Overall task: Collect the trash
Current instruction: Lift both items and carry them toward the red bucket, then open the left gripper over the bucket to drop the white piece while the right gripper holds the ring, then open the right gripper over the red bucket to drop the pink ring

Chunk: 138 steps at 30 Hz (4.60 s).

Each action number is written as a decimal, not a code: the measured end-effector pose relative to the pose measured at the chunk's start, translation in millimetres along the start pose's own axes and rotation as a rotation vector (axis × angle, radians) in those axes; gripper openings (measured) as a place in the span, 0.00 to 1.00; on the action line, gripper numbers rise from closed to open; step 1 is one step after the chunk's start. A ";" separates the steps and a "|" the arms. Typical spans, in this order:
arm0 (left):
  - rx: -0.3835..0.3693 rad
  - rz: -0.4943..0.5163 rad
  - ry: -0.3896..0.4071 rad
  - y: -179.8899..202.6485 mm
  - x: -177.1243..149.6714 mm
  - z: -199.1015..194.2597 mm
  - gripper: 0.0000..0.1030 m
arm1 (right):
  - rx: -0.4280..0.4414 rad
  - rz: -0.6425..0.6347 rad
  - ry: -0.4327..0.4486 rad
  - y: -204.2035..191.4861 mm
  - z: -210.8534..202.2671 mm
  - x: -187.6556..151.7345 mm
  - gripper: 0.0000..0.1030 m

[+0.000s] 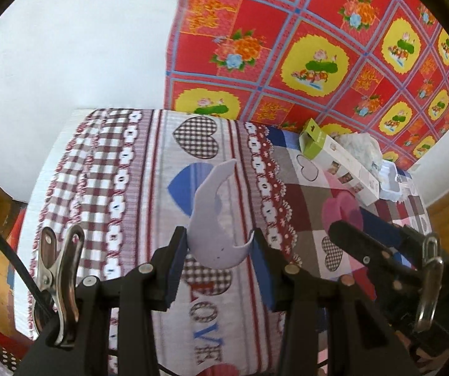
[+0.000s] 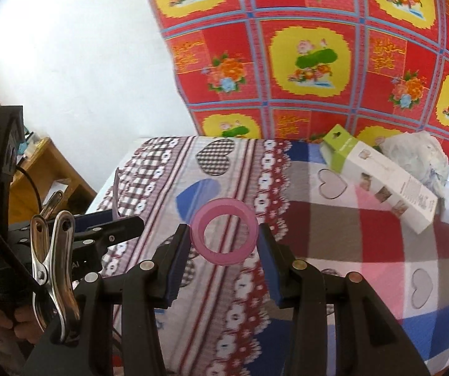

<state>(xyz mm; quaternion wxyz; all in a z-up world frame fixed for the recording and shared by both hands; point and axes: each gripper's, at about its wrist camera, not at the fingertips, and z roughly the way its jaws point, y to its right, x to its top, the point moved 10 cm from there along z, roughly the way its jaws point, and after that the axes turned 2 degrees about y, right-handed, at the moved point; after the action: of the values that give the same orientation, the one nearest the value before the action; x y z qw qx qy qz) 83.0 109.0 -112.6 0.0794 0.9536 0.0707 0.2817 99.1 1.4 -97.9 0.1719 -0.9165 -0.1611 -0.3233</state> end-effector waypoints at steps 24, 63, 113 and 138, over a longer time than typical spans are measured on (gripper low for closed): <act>0.179 -0.180 0.081 -90.2 -34.7 -62.1 0.41 | 0.232 -0.232 -0.028 -120.6 10.7 -1.3 0.43; 0.434 -0.488 0.126 -332.0 -79.2 -120.8 0.41 | 0.430 -0.478 -0.195 -359.4 114.5 -22.6 0.43; 0.137 -0.632 -0.103 -501.4 -143.9 112.1 0.53 | 0.221 -0.536 -0.481 -427.7 335.3 -65.1 0.43; 0.174 -0.669 -0.097 -512.1 -156.1 78.9 0.56 | 0.208 -0.532 -0.477 -433.0 337.4 -66.6 0.56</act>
<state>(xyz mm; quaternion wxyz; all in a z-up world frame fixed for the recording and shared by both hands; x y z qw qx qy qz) -49.6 572.7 -358.0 0.0888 0.8931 0.3992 0.1872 55.1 515.5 -296.7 0.1317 -0.8698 -0.4612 -0.1159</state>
